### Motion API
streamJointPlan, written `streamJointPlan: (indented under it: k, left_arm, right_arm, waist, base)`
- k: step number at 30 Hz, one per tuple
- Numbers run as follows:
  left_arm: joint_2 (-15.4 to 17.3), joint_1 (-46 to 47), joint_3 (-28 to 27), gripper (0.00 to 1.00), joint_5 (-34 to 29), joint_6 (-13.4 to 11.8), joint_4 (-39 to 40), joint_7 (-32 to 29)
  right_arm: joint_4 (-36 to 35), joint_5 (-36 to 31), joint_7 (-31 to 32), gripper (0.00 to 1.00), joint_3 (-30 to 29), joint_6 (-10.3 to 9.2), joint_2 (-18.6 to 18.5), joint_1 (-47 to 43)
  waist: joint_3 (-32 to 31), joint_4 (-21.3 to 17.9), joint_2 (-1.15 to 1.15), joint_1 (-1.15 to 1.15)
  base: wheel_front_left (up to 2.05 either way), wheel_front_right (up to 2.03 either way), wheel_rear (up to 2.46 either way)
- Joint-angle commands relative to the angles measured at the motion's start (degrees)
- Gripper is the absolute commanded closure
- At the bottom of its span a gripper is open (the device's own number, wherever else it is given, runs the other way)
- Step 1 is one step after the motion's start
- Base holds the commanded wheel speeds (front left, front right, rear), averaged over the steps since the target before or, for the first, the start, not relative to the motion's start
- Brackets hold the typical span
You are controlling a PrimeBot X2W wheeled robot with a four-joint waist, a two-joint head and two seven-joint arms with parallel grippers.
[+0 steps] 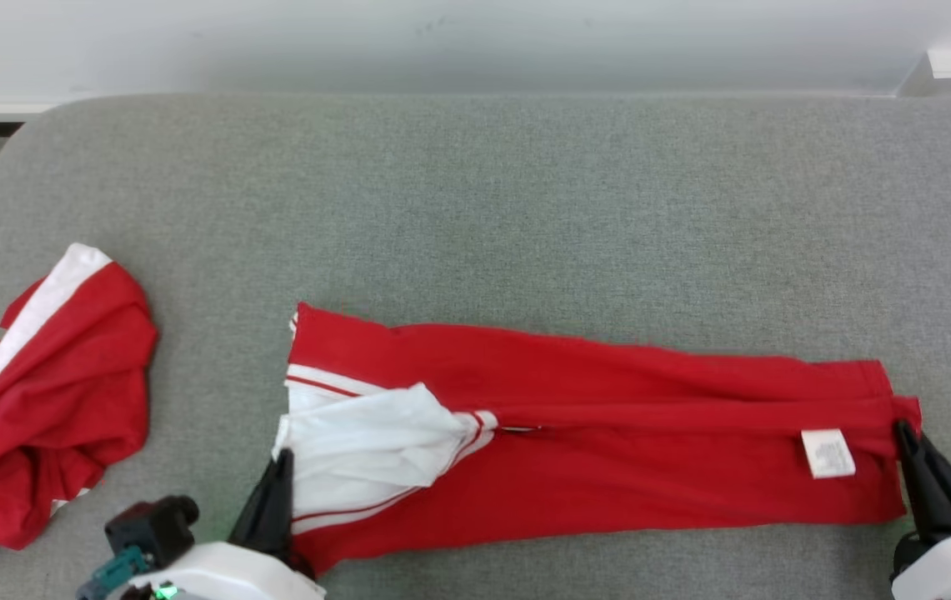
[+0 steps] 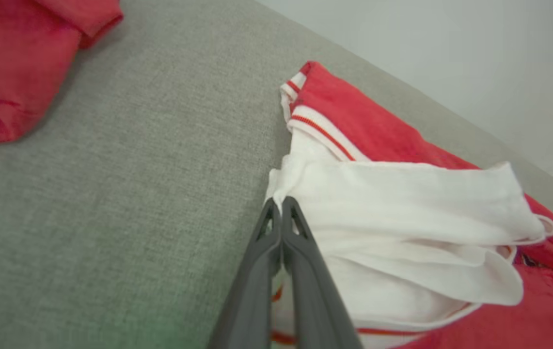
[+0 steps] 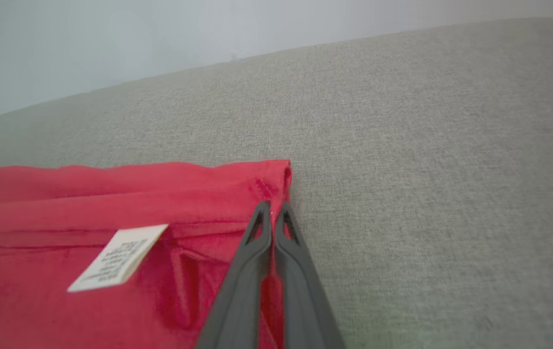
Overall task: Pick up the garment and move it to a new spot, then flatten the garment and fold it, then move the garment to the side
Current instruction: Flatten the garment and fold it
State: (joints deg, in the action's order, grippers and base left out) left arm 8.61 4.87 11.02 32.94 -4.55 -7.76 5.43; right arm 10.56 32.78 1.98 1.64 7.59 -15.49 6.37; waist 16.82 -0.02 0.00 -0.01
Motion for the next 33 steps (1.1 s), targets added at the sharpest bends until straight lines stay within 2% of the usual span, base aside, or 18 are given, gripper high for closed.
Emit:
streamJointPlan:
  k: [1, 8, 14, 19, 25, 33]
  left_arm:
    - [0.38, -1.36, 0.14, 0.00, -0.26, -0.34, 0.61, -0.52]
    - [1.58, -3.98, 0.32, 0.00, -3.05, -2.18, 3.68, 1.20]
    - [4.42, -4.26, -0.13, 0.00, -11.06, -7.31, 9.78, 5.77]
    - [6.38, -2.09, 1.20, 0.00, -16.82, -10.10, 13.87, 5.34]
    - [8.00, 0.50, 3.37, 0.00, -20.52, -10.54, 14.82, 2.22]
    - [7.80, 0.07, 3.50, 0.00, -19.39, -10.91, 14.40, 1.39]
  right_arm:
    - [0.39, 0.41, -0.76, 0.00, -0.68, -0.19, 0.49, -1.44]
    - [-1.57, -0.97, -3.90, 0.00, -3.02, -0.17, 2.93, -5.32]
    - [-10.19, -6.59, -4.54, 0.00, -6.24, -0.17, 5.58, -7.79]
    - [-17.73, -12.35, -1.65, 0.00, -8.30, -0.17, 7.76, -6.98]
    - [-21.21, -15.54, 1.87, 0.00, -8.80, -0.17, 9.49, -6.80]
    - [-21.67, -15.65, 3.03, 0.00, -8.70, -0.17, 10.52, -7.73]
  waist:
    - [-0.31, 0.00, 0.00, 0.01]
    - [-1.83, -0.03, 0.00, 0.01]
    - [-3.49, -0.24, 0.00, 0.01]
    - [-5.09, -0.34, 0.00, 0.01]
    - [-6.45, -0.19, 0.00, 0.01]
    - [-7.07, -0.22, 0.00, 0.01]
  base:
    - [0.00, 0.00, 0.00]
    - [0.00, 0.00, 0.00]
    - [0.00, 0.00, 0.00]
    - [0.00, 0.00, 0.00]
    - [0.00, 0.00, 0.00]
    - [0.00, 0.00, 0.00]
